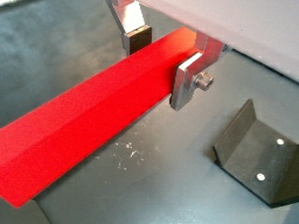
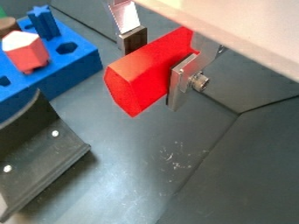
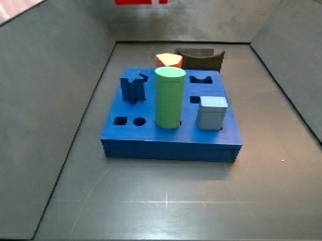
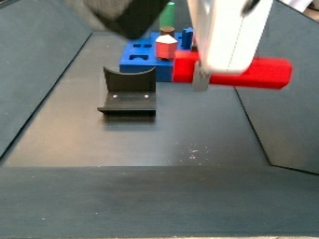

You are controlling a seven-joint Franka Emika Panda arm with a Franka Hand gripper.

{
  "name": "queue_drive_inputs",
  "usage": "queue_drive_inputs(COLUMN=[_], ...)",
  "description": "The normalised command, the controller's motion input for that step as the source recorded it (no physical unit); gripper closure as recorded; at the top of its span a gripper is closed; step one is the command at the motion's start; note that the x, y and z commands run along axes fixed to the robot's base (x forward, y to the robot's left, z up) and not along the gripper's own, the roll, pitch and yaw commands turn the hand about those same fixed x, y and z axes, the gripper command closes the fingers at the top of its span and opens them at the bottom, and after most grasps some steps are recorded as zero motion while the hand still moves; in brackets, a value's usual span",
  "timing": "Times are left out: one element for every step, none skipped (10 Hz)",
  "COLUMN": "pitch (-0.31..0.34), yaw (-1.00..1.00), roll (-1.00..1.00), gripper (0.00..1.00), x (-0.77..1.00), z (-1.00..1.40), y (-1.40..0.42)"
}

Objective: Pick up the hexagon object. Move up. Place the hexagon object on the fixture. Regrasp the hexagon object. Move to above the board. Insert the hexagon object.
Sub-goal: Place the hexagon object on the fixture.

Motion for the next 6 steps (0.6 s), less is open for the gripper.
queue_drive_inputs(pitch=[0.112, 0.118, -0.025, -0.022, -0.018, -0.012], yaw=[0.01, 0.02, 1.0, 1.0, 1.0, 1.0], roll=[0.07, 0.06, -0.01, -0.01, -0.01, -0.01], gripper=[1.0, 1.0, 1.0, 1.0, 1.0, 1.0], x=[0.0, 0.0, 1.0, 1.0, 1.0, 1.0], z=[0.39, 0.24, 0.27, 0.22, 0.21, 0.19], y=[0.0, 0.0, -0.97, -0.96, -0.93, -0.89])
